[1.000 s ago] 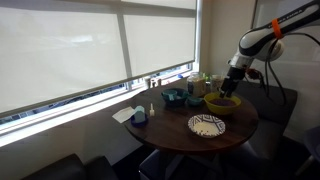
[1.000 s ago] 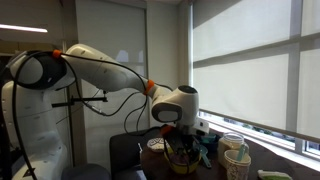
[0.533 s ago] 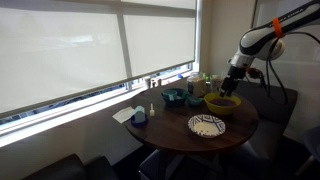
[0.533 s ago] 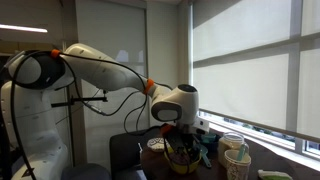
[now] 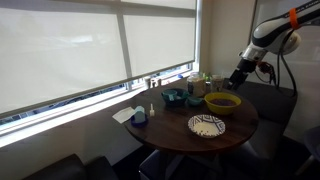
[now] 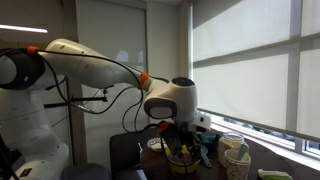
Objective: Move the yellow bowl to the left
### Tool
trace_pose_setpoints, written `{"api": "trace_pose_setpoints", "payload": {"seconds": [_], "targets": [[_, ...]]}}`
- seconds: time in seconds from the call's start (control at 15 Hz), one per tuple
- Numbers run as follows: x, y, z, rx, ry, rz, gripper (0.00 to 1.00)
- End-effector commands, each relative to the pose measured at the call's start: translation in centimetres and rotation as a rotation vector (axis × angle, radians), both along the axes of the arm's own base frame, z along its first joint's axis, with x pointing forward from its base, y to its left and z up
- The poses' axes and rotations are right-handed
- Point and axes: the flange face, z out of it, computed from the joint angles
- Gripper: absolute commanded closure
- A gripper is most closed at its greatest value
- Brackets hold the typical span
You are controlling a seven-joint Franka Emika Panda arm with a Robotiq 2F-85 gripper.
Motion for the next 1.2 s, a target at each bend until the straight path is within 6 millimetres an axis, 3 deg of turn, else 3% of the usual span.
{"api": "trace_pose_setpoints", "payload": {"seconds": [0.0,0.27,0.53,0.6,0.73,1.13], "targets": [[0.4,0.4,-1.6,0.061,-0.021,0.019,0.00],[1.3,1.3,-4.6,0.117,0.059,0.021,0.00],[1.2,0.7,-6.8,0.146,0.131,0.000,0.01],[1.3,0.9,-7.1,0.151,0.143,-0.001,0.26],[1.2,0.8,-7.3,0.156,0.157,-0.012,0.32],[0.4,-0.3,-6.8,0.165,0.177,-0.096,0.74]]}}
